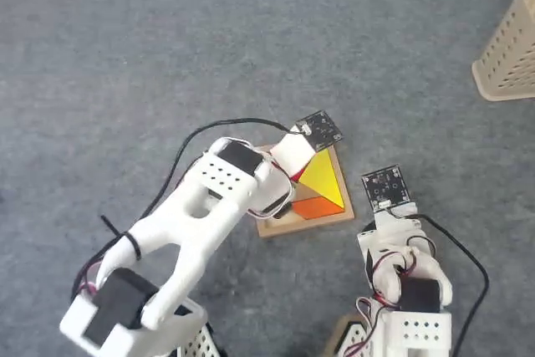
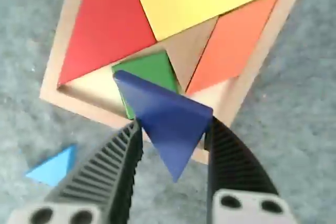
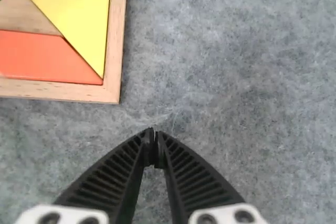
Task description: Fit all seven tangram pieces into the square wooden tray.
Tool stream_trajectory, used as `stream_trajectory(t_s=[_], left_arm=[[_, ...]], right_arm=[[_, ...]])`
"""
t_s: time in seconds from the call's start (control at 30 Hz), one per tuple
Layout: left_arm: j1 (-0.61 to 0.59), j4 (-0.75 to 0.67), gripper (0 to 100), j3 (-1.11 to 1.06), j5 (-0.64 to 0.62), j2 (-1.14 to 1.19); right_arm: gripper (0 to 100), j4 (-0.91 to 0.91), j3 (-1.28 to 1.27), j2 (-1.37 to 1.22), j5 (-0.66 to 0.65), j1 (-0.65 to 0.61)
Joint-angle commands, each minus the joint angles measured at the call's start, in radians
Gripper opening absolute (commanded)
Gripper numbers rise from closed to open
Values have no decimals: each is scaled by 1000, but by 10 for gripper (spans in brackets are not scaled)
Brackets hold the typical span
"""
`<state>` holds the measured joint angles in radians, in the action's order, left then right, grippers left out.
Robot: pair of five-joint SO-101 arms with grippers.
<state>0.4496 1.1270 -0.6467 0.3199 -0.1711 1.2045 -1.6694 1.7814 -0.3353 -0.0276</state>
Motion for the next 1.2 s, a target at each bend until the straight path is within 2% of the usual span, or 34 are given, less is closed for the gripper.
stream_trajectory(t_s=[0.0,0.2,0.53,0.7,0.9,1.17], left_arm=[[8,2,170,-1,32,-54],[68,5,170,-62,373,-54],[66,52,170,-56,758,-54],[68,44,171,-51,838,-54],[44,-31,234,-48,841,-54],[26,-44,236,-44,839,-54]], right_arm=[[6,5,-15,-8,-11,10],[6,5,-15,-8,-11,10],[6,5,-15,-8,-11,10],[6,5,-15,-8,-11,10],[6,5,-15,-8,-11,10],[6,5,-15,-8,-11,10]])
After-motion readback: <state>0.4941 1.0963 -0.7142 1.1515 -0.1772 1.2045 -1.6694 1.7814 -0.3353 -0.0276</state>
